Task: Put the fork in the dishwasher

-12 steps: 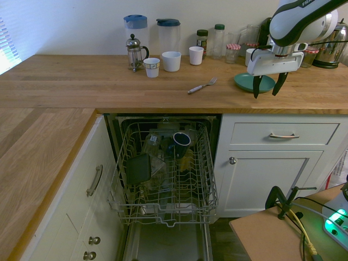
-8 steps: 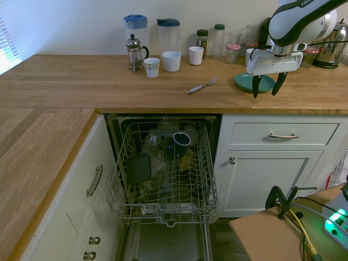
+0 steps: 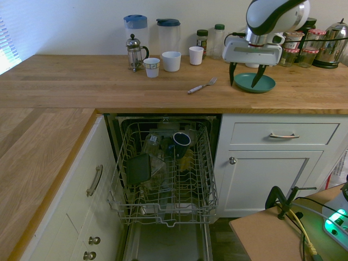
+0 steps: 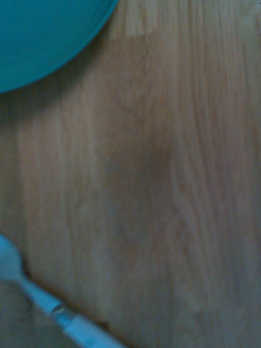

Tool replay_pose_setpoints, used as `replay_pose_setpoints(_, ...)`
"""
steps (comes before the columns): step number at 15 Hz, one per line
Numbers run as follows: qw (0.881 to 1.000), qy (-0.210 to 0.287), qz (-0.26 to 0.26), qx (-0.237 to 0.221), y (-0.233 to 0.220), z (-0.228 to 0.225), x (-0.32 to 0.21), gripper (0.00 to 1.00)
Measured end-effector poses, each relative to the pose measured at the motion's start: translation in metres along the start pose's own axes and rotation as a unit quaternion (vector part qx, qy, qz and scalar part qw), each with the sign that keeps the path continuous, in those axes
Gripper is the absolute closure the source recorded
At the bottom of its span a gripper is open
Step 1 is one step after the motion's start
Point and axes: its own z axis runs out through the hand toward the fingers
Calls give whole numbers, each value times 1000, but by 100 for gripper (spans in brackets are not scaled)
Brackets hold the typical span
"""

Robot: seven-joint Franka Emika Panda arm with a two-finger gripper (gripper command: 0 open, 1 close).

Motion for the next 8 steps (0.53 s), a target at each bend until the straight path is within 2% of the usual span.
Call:
replay_pose_setpoints(4, 996, -2, 82, 19, -61, -4, -15, 0)
replay_pose_setpoints(8, 986, 11, 165, 26, -104, -6, -18, 0)
